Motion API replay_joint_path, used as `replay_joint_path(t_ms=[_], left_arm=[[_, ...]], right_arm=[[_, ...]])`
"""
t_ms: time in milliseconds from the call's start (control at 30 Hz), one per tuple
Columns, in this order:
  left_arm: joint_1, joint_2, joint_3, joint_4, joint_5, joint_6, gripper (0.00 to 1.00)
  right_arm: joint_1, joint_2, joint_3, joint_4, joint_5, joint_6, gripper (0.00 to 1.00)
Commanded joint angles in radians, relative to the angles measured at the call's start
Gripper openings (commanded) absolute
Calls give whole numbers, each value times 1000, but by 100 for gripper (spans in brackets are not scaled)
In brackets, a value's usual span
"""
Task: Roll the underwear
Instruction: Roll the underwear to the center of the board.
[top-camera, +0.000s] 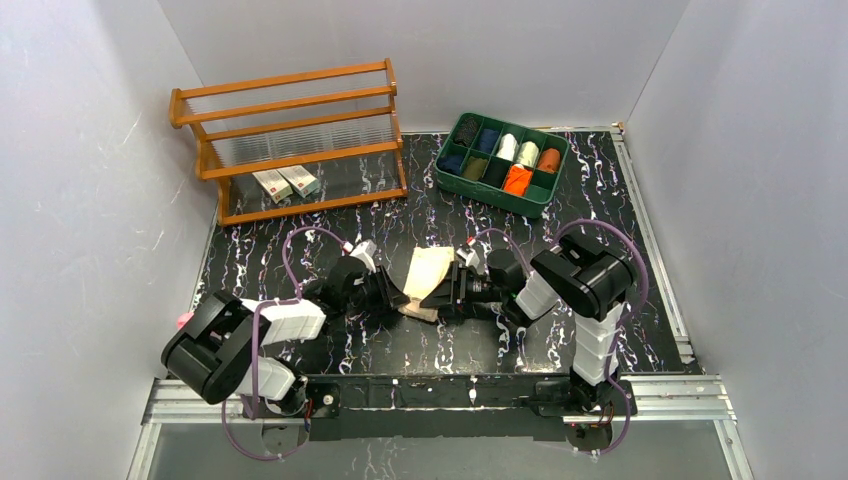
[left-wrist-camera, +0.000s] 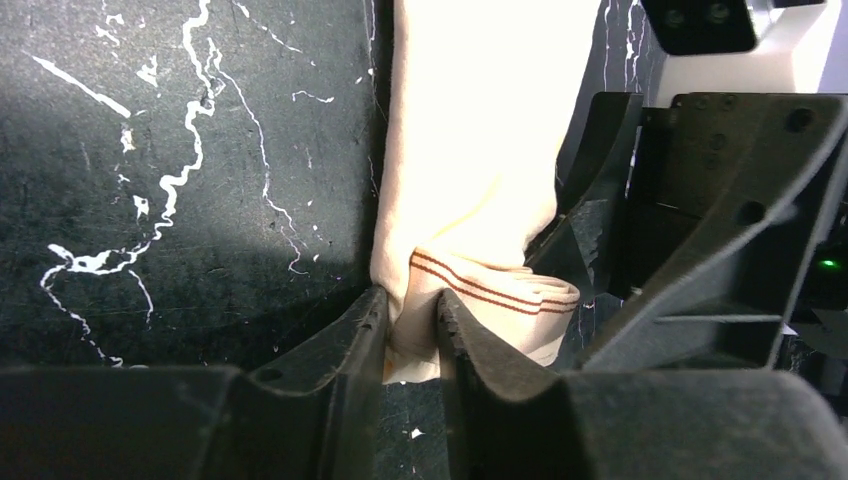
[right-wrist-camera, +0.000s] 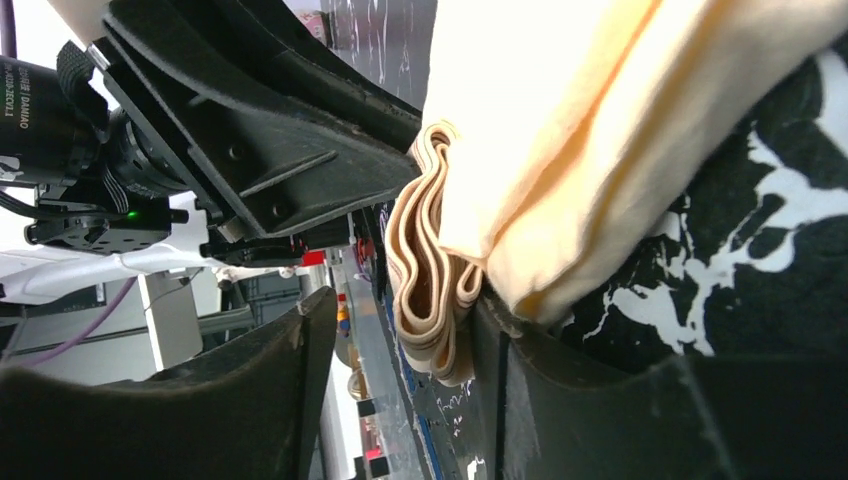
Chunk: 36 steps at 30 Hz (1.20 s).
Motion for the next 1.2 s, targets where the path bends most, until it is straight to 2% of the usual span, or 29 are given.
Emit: replay_joint_path(t_ms=[0, 133, 200, 267, 400, 600, 667, 700, 767, 833, 900, 1000, 1167], left_arm=[[2, 58, -62, -148, -78, 6, 19], [2, 70, -66, -142, -75, 8, 18], [2, 74, -60, -143, -69, 13, 16], [2, 80, -51, -161, -75, 21, 15], [2, 95, -25, -216, -86, 37, 14], [2, 110, 14, -269, -74, 55, 14], [2, 115, 33, -305, -75, 57, 13], [2, 115, 40, -320, -77, 54, 13], [2, 114, 47, -339, -79, 52, 12], [2, 113, 58, -365, -86, 47, 12], [2, 115, 69, -384, -86, 48, 11], [2, 117, 78, -396, -76, 48, 11], [2, 121, 104, -438, -74, 61, 11]], right_arm=[[-7, -56, -30, -192, 68, -96, 65], [-7, -162, -28, -340, 138, -154, 78], [-7, -225, -37, -412, 193, -163, 95], [-7, -293, -62, -428, 248, -156, 99], [-7, -421, -64, -547, 318, -234, 99], [-6, -622, 0, -776, 500, -488, 99], [-6, -705, -10, -737, 553, -588, 99], [-7, -733, -39, -665, 555, -633, 99], [-7, -757, -84, -556, 552, -638, 99], [-8, -767, -125, -405, 490, -746, 99], [-5, -749, -127, -333, 436, -871, 98], [41, -706, -114, -304, 331, -1115, 93], [248, -652, -91, -362, 468, -1595, 79]])
